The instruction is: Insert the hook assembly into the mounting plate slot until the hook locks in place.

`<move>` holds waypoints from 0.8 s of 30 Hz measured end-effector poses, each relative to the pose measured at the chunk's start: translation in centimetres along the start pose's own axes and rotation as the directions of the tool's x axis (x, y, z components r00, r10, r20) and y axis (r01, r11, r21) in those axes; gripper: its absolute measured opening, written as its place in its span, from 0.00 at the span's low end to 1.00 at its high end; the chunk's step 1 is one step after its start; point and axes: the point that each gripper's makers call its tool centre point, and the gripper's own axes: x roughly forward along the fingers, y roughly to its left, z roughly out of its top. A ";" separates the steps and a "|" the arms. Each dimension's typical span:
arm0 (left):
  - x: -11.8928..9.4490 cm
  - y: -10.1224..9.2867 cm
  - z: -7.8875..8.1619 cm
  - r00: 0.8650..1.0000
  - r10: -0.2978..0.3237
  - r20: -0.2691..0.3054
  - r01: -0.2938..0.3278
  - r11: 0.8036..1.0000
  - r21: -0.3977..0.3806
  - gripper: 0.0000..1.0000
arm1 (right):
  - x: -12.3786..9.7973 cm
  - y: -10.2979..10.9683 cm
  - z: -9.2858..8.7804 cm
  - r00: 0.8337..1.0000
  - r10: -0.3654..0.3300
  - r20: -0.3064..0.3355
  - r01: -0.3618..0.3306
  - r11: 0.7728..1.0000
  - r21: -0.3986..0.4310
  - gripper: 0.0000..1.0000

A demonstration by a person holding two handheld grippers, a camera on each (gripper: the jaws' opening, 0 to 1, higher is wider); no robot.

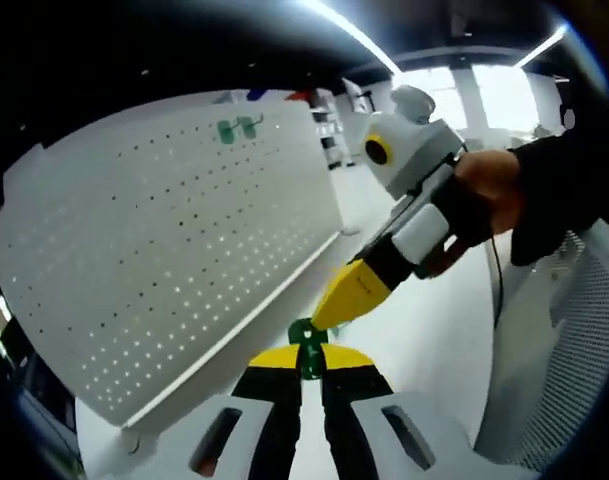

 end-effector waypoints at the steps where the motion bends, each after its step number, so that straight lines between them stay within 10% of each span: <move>1: 0.0 0.0 0.0 1.000 0.000 -0.001 0.000 1.000 0.002 0.06 | 0.0 0.0 0.0 1.000 0.002 0.000 -0.002 1.000 0.003 0.00; 24: -0.1 0.7 0.4 0.999 0.031 0.021 -0.030 0.998 -0.054 0.03 | -0.6 1.0 1.1 0.999 -0.027 0.031 0.031 0.988 -0.150 0.00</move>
